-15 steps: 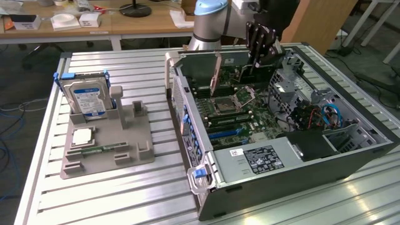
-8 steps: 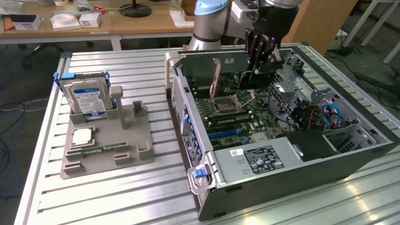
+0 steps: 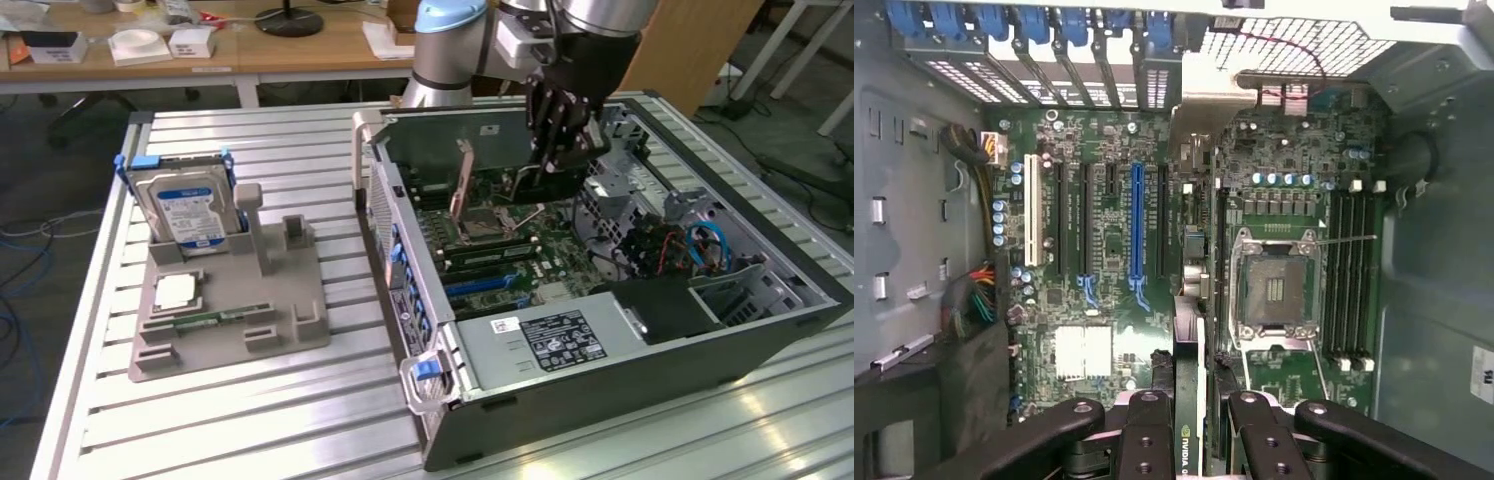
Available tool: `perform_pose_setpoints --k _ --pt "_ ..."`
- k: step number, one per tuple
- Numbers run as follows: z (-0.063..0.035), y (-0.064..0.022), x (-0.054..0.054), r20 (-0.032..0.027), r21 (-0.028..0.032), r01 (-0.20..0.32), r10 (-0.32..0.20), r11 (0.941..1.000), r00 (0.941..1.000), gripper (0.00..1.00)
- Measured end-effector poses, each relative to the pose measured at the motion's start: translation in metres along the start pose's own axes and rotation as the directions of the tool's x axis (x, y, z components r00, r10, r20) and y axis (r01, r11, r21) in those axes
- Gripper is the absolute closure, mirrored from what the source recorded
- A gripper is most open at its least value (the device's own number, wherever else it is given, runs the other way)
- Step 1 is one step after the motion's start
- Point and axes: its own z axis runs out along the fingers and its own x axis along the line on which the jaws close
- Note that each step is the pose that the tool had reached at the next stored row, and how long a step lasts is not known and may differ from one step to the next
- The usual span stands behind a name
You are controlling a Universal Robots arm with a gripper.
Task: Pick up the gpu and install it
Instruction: 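Insert the gpu into the slot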
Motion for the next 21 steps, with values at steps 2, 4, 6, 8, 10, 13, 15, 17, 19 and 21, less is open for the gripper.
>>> perform_pose_setpoints --k 2,4,6,8,10,13,15,17,19,21 --pt "0.0035 0.0 0.001 0.0 0.0 0.0 0.0 1.0 1.0 0.74" --pt "0.007 0.0 0.001 -0.0001 0.0 0.0 0.0 1.0 1.0 0.74" --pt "0.0106 0.0001 0.002 0.0 0.0 0.0 0.0 1.0 1.0 0.74" --pt "0.0143 0.0001 0.002 0.0 0.0 0.0 0.0 1.0 1.0 0.74" --pt "0.0178 0.0002 0.003 -0.0001 0.0 -0.001 0.001 1.0 1.0 0.74" --pt "0.0229 0.0013 0.003 -0.001 0.0001 -0.001 0.001 1.0 1.0 0.74" --pt "0.0265 0.0034 0.003 -0.0017 -0.0001 -0.001 0.001 1.0 1.0 0.74" --pt "0.0301 0.0057 0.003 -0.0018 -0.0002 -0.001 0.001 1.0 1.0 0.74" --pt "0.033 0.0082 0.003 -0.0019 0.0 -0.006 0.006 1.0 1.0 0.74" --pt "0.0347 0.0091 0.004 -0.0023 0.0001 -0.013 0.013 0.9999 0.9999 0.74"
